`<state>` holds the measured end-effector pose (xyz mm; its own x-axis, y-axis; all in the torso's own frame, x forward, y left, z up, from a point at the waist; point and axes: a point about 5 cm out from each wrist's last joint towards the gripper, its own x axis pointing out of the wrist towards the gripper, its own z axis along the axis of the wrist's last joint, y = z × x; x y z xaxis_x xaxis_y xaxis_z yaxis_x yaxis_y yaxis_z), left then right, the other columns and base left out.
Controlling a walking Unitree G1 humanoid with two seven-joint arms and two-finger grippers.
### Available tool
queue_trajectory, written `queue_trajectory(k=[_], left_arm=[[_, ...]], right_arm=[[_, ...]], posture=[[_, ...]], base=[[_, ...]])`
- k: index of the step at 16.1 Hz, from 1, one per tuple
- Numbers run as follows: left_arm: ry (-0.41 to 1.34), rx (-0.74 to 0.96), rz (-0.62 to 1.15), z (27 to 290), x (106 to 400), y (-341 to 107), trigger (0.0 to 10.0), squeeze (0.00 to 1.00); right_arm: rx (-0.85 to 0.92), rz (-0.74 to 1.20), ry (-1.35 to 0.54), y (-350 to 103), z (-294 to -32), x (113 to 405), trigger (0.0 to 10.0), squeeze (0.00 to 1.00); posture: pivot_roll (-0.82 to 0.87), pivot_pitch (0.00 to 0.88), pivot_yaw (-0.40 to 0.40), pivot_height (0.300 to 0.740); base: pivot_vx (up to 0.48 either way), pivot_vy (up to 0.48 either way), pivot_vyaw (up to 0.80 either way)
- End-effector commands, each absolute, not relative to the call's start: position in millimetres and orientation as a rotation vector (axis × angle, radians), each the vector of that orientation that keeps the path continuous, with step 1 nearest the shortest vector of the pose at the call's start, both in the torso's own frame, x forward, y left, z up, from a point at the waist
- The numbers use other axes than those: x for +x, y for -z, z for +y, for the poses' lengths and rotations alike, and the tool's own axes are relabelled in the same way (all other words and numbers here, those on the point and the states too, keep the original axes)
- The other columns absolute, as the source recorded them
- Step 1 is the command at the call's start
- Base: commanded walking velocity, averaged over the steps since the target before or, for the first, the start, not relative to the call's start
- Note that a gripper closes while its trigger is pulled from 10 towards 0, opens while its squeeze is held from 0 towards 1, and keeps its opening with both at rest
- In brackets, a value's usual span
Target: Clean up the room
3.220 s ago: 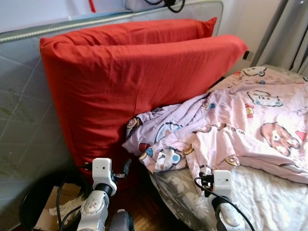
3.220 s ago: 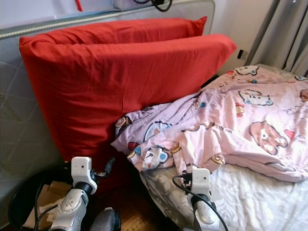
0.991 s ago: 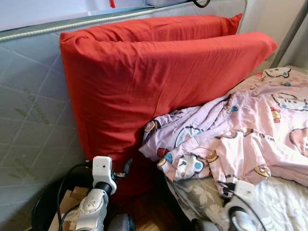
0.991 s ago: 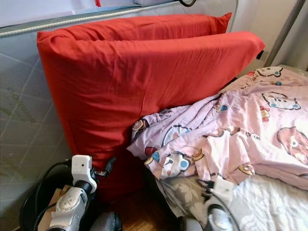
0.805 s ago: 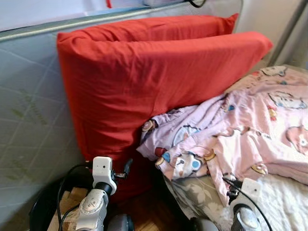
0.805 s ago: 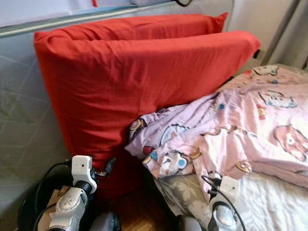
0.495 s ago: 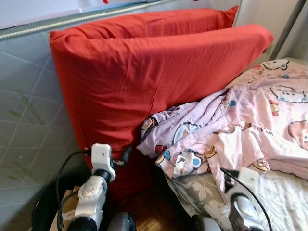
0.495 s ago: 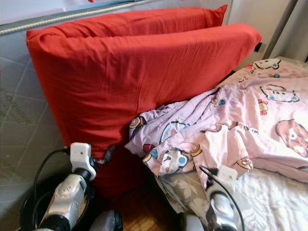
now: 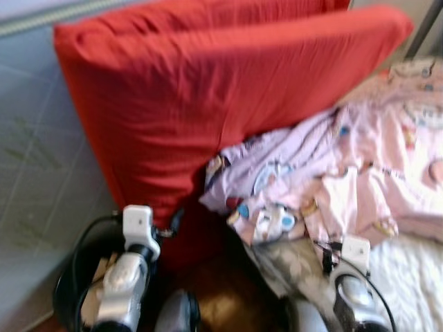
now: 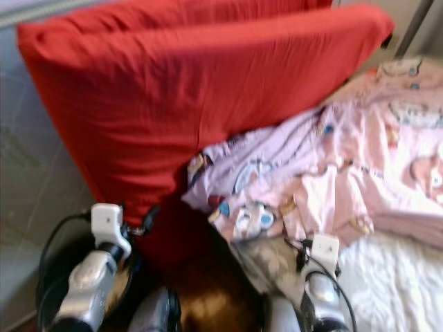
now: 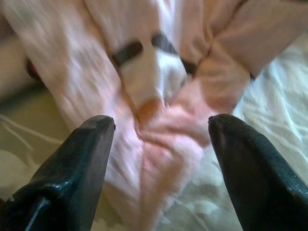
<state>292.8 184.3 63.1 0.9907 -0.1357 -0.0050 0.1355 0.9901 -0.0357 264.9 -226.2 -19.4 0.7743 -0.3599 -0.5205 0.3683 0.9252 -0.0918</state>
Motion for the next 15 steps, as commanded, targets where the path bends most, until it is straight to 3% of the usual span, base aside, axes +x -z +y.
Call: queue_trajectory(k=[1,7,13,14,15], left_arm=[[0.131,-0.04,0.005,188.8,290.0,-68.2,10.0,0.0],[0.129,-0.018,-0.024,192.2,278.9,-80.8,10.0,0.0],[0.135,0.011,0.009,194.3,271.2,-82.8,10.0,0.0],[0.141,0.017,0.011,193.5,271.1,-82.7,10.0,0.0],[0.143,0.018,0.014,192.9,270.9,-83.3,10.0,0.0]], right_arm=[[0.011,0.576,0.403,19.0,-228.5,265.8,10.0,0.0],[-0.022,0.583,0.319,16.6,-224.1,271.3,10.0,0.0],[0.074,0.669,0.29,27.3,-213.7,264.9,10.0,0.0],[0.073,0.682,0.278,30.4,-211.5,261.9,4.6,0.0],[0.081,0.687,0.27,32.2,-209.4,260.0,3.5,0.0]], posture=[[0.1,0.198,0.058,0.607],[0.13,0.23,0.054,0.607],[0.13,0.222,0.047,0.607],[0.14,0.22,0.049,0.607],[0.14,0.219,0.05,0.607]], base=[[0.0,0.0,0.0],[0.0,0.0,0.0],[0.0,0.0,0.0],[0.0,0.0,0.0],[0.0,0.0,0.0]])
